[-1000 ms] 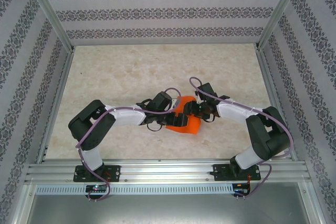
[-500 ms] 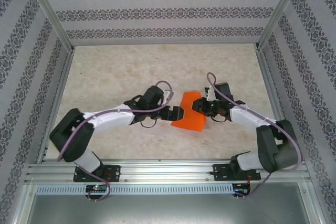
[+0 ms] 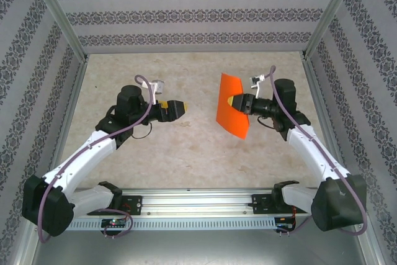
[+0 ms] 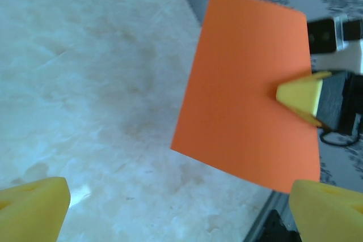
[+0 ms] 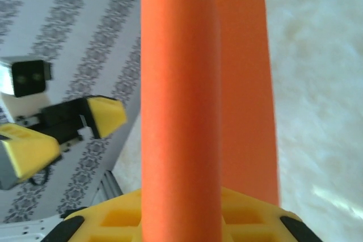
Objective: Fold a paper plane with a square sheet of paper (fold left side to right side)
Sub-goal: Pick up the square sheet of paper from the center of the table, then place a square sheet of paper at the center of the table.
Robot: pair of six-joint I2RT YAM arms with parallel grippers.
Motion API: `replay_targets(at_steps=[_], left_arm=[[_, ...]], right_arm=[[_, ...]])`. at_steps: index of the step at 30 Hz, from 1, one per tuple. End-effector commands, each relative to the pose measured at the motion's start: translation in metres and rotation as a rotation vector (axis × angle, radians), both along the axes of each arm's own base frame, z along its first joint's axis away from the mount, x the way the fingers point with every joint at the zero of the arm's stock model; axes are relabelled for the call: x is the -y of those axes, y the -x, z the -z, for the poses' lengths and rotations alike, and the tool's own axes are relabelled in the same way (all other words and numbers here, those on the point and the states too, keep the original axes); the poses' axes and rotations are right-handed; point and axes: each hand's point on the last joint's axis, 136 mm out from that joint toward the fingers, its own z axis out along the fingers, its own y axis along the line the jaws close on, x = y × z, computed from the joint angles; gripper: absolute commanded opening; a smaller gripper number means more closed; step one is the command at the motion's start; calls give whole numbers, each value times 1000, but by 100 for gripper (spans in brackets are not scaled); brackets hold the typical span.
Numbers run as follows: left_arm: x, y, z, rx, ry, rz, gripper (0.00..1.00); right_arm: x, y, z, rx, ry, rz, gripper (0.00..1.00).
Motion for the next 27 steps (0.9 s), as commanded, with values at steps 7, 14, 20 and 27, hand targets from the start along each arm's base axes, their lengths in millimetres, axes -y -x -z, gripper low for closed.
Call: replay_targets(at_steps=[7,14,20,27], left_arm=[[22,20,-85,260,121,235,100],[29,34,-113,327,179,345,100],[32,51,-130,356,241,425,86],[33,56,-126,333,256,452,25]], right_arm=[[-39,47,-116,287,-74,-223,22],[-64,80,-159,394,-99,-350,21],[-71,87,-164,412,-101,-385,21],[-69,75,-149,392,-57,-340,22]])
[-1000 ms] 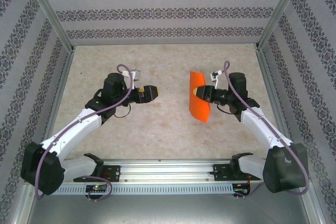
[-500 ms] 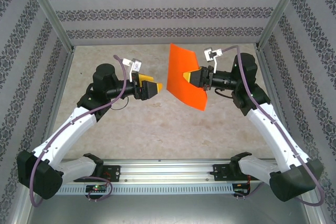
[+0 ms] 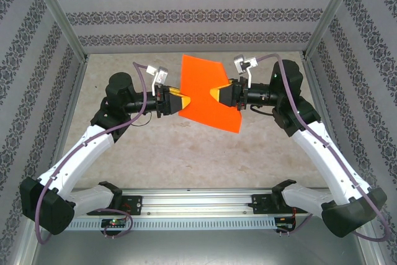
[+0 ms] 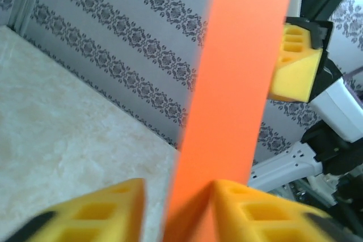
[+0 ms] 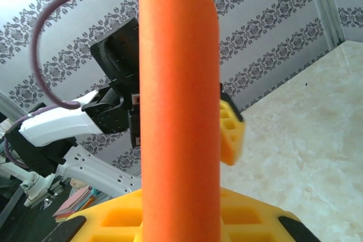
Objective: Fold a paper plane with a square sheet of paper (fold left side to right side)
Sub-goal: Place a square sheet of paper at the center of the table.
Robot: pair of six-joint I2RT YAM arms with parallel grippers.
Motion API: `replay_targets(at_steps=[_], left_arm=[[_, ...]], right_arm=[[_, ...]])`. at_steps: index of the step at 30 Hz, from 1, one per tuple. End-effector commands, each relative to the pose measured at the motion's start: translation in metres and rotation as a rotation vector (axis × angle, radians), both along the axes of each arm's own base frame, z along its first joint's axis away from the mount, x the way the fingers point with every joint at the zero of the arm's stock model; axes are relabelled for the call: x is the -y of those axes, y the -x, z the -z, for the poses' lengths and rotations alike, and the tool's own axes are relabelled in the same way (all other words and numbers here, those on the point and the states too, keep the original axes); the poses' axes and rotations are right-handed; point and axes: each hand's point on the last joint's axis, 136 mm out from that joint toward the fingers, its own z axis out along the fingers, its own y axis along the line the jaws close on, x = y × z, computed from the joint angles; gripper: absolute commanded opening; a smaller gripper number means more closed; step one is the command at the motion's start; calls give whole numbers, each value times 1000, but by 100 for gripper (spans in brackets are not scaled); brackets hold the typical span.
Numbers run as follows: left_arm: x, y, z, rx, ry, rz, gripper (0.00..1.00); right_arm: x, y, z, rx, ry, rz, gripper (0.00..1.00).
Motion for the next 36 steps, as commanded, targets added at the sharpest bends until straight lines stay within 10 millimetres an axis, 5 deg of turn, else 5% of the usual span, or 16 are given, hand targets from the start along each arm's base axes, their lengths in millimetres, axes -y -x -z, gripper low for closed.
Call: replay_targets(at_steps=[1,5,10,16,20,31,36], left_arm=[[-2,9,-13,53,29,39,18],[-2,8,-2,32,-13,30,1],[-6,-7,29,-52,-90,-59,0],[-15,-31,106,-236,-200,-213,0],[-27,-45,175,-418,-328,-336,0],[-38,-44,285,-688,-554,-382,0],[-37,-50,307,-710,-619,-379,0]], right_arm=[[1,-5,1,28,13,22,22],[7,-15,9,1,31,67,25],[25,-41,31,-62,82,217,47],[65,-77,92,-211,186,476,77],[92,-92,148,-385,238,613,91],[100,-95,236,-630,323,674,94],[81,-93,267,-705,329,640,80]])
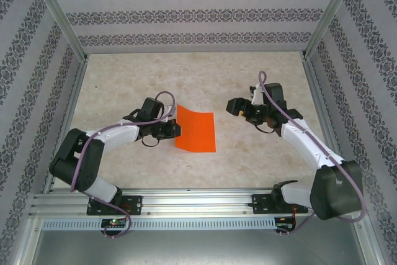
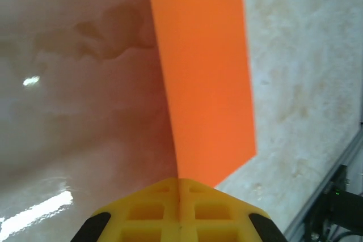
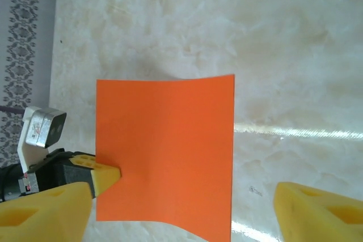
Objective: Fold a paper plane with a square sheet of paper (fold left side to right side)
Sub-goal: Place a square sheet of paper at the center of the table, then first fold in half a square sheet of paper at the center of the table.
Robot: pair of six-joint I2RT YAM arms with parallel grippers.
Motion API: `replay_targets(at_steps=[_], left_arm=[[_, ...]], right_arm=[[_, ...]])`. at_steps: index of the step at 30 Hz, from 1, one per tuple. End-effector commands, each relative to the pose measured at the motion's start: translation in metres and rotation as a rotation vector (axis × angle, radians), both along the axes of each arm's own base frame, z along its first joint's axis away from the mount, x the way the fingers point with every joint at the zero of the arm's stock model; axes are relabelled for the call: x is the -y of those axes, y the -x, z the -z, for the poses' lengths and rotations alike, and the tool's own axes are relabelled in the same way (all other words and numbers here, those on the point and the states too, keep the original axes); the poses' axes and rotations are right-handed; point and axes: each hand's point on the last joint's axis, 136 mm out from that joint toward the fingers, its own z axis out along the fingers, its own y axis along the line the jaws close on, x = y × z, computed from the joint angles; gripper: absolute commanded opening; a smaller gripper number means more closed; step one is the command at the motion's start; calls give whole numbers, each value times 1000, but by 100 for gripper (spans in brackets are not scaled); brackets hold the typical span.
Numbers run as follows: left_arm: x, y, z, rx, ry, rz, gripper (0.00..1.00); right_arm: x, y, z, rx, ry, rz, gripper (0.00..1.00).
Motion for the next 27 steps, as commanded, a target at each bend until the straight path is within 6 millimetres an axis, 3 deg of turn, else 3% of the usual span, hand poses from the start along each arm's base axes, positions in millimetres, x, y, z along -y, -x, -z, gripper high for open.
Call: replay_targets(at_steps=[1,5,12,16,27], left_arm=[[-1,-11,1,17,-40,13,0],[2,-16,0,23,-64,28,2],[9,-22,-7,34,-39,37,21],[18,-23,-15,52,15,46,38],[42,-26,-37,111,99,73,53]], right_arm=[[-17,-4,12,-11,-40,3,78],[-36,-6,33,-49,-60,-5,68],[-75,-16,65,-120,-102,-55,41],[-84,-23,81,-148,-79,-63,37],[-81,-21,122,-225,-5,-51,33]])
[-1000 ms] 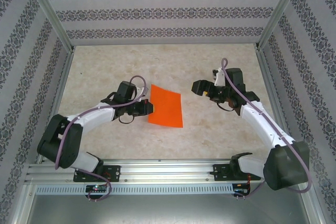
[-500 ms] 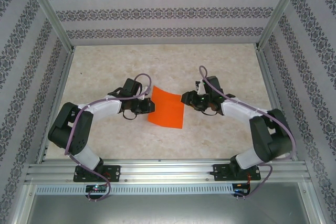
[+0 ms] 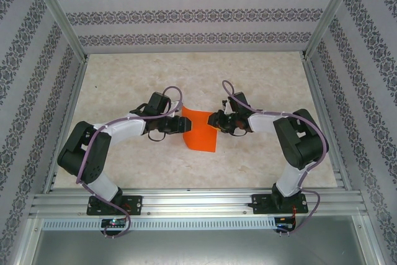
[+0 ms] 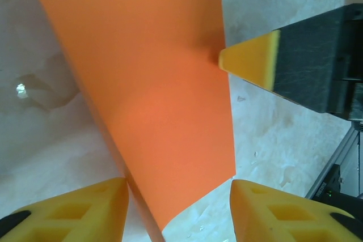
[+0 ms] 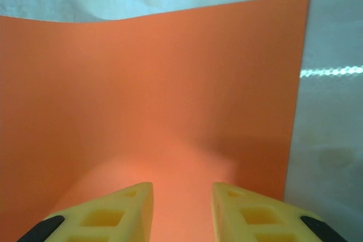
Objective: Fold a paper plane with a square sheet of paper (fold left side to right side)
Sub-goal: First fold in half a square sheet of paper at the center of the table.
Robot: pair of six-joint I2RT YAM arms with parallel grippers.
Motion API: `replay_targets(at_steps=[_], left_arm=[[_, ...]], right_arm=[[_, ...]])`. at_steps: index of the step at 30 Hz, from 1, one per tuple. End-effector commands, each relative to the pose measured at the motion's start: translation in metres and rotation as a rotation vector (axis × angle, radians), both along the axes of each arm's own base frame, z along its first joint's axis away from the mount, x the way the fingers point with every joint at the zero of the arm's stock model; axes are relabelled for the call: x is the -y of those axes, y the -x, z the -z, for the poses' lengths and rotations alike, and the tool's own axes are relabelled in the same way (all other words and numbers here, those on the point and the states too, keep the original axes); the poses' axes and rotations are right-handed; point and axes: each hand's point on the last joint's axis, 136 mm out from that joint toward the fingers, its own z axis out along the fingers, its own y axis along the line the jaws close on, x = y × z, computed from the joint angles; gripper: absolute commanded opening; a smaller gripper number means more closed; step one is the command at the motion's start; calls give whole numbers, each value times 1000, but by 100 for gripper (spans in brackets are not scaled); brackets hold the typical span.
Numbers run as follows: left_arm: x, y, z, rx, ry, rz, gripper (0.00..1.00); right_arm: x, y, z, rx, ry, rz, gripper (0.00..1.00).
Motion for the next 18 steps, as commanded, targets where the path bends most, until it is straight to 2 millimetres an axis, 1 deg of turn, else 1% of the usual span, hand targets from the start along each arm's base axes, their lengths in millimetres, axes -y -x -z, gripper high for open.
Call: replay_targets(at_steps=[1,6,9,11,14,18], left_arm=[[15,-9,-21,57,67,15,54],[22,-7,-23,56,85,30,55],[29,-5,-23,57,101,47,56],[33,-3,-23,58,109,58,56],[40,-1,-23,61,122,76,57],[48,0,-21,58,126,94,58]], right_arm=[[-4,-6,4,21,26,-3,33],[-1,-2,12,4,53,-17,32],[-1,-2,11,13,55,-22,32],[-2,-3,7,23,34,-25,33],[-4,-8,-7,54,-24,-16,35],[6,-16,-30,110,-74,14,42]])
